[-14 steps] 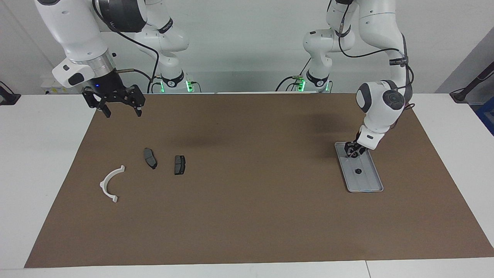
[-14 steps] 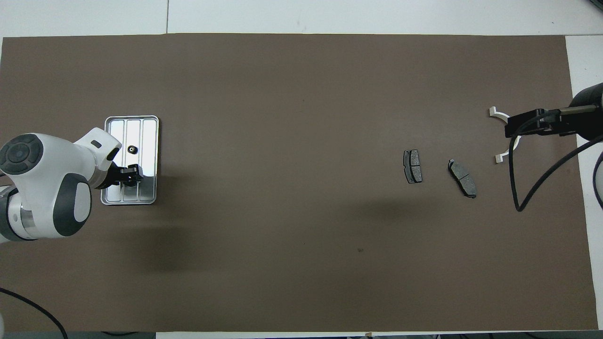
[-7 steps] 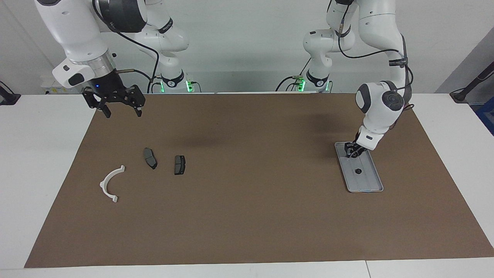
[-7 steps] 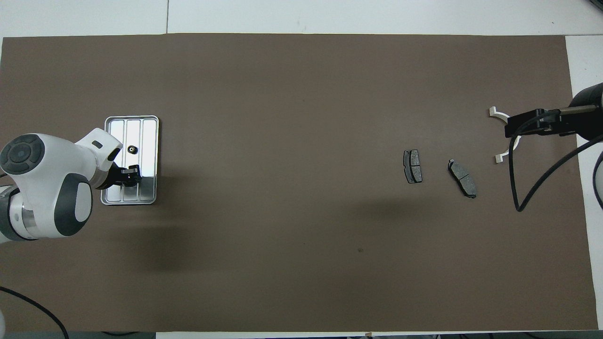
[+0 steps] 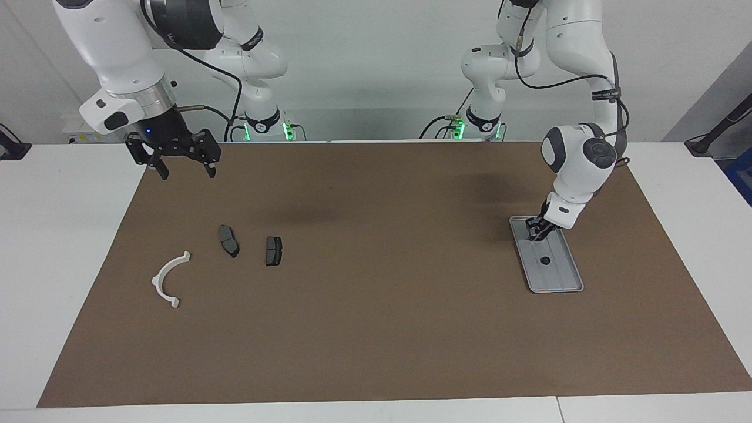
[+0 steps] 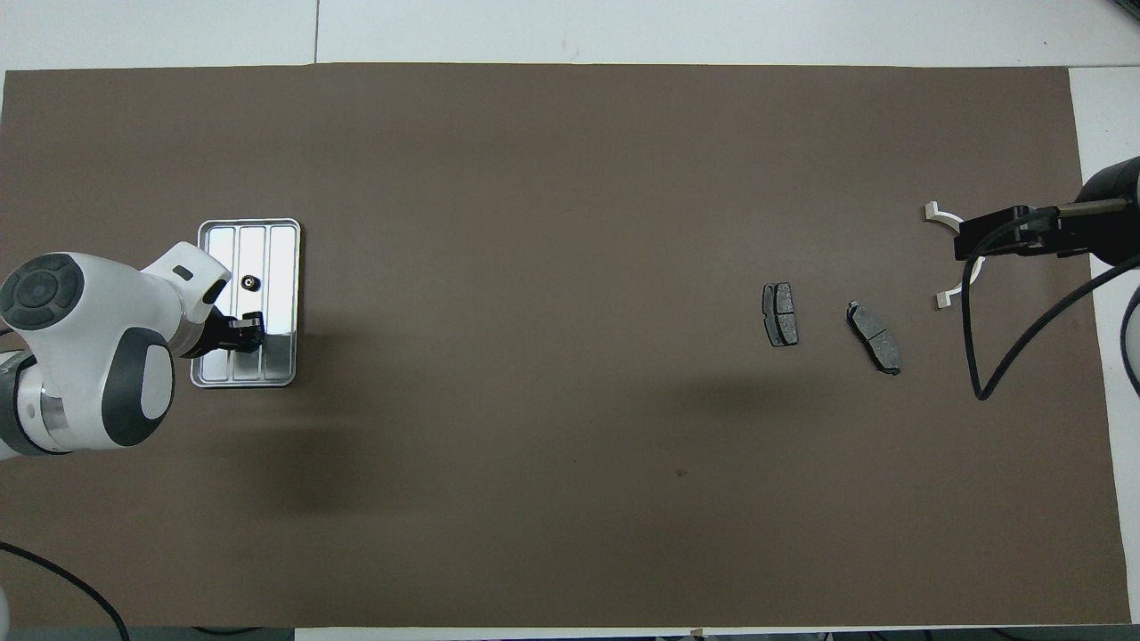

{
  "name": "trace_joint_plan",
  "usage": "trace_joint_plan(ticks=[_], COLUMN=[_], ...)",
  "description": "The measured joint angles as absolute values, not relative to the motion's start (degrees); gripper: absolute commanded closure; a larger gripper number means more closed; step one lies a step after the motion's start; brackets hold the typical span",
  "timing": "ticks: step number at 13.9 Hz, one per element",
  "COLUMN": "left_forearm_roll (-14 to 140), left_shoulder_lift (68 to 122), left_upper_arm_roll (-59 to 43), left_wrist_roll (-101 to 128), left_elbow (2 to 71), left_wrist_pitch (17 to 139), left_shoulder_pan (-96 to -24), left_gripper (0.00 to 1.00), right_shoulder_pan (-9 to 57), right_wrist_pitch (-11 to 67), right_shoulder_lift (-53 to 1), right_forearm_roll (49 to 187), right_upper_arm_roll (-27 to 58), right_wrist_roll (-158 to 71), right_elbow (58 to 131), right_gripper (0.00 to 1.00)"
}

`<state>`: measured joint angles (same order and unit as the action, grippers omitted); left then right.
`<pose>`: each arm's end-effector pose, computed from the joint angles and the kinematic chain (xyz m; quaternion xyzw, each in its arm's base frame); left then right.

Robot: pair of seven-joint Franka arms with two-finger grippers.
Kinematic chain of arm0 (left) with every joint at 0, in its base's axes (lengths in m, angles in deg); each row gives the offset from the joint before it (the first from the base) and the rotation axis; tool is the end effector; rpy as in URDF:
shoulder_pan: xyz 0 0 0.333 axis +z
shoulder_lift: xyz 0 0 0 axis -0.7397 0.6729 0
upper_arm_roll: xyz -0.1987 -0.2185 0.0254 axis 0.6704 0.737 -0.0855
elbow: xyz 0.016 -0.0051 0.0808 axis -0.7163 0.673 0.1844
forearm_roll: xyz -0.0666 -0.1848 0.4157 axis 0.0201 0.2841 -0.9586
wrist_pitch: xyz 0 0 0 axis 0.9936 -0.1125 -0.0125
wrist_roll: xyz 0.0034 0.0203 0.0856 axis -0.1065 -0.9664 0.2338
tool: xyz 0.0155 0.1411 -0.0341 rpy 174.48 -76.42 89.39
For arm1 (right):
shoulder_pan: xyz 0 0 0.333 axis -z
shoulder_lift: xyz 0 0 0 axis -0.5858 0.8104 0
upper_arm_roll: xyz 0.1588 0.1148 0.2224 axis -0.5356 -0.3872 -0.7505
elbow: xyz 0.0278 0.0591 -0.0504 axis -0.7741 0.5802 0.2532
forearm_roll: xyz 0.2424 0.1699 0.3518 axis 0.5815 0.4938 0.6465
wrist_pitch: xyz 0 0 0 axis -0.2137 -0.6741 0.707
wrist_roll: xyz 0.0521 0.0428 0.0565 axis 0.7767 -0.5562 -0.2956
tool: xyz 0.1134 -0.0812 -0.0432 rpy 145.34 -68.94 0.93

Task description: Place bearing gear from tray to pile

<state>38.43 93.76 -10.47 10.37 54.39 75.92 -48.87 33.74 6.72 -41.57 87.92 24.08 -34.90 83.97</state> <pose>0.5923 -0.0145 0.2049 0.9949 0.1002 0.0044 0.0044 0.6331 0.0077 0.5499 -0.9996 -0.0003 -0.0279 0.0055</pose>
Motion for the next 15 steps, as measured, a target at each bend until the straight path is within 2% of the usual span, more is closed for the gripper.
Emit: trace_joint_plan(ticks=[4,8,12,15], left_forearm_roll=[40.08,40.12,40.1,39.95], left_shoulder_lift=[94.57,98.17,109.88,115.19], left_upper_arm_roll=[-10.19,-10.04,-10.23,-10.37], left_wrist_roll=[29.26,49.37,61.0,64.26], left_elbow=[44.14,37.22,22.96,19.93], left_wrist_pitch=[68.37,67.26,63.93,64.05], left_shoulder_pan=[-59.03,-71.89,-81.17,-84.44], left_gripper=[1.0,1.0,1.0,1.0], right_shoulder_pan=[33.6,33.24,32.72,32.39], right_wrist_pitch=[6.99,8.29,12.44,13.35], right_shoulder_lift=[-39.81,-34.3,-30.56,-28.82], right_forearm_roll=[87.92,87.89,87.87,87.87], right_upper_arm_roll=[23.06,20.31,18.77,18.77], right_wrist_roll=[-34.9,-31.99,-27.71,-27.51], right_elbow=[83.91,82.11,81.33,81.17], right_gripper=[0.0,0.0,0.0,0.0])
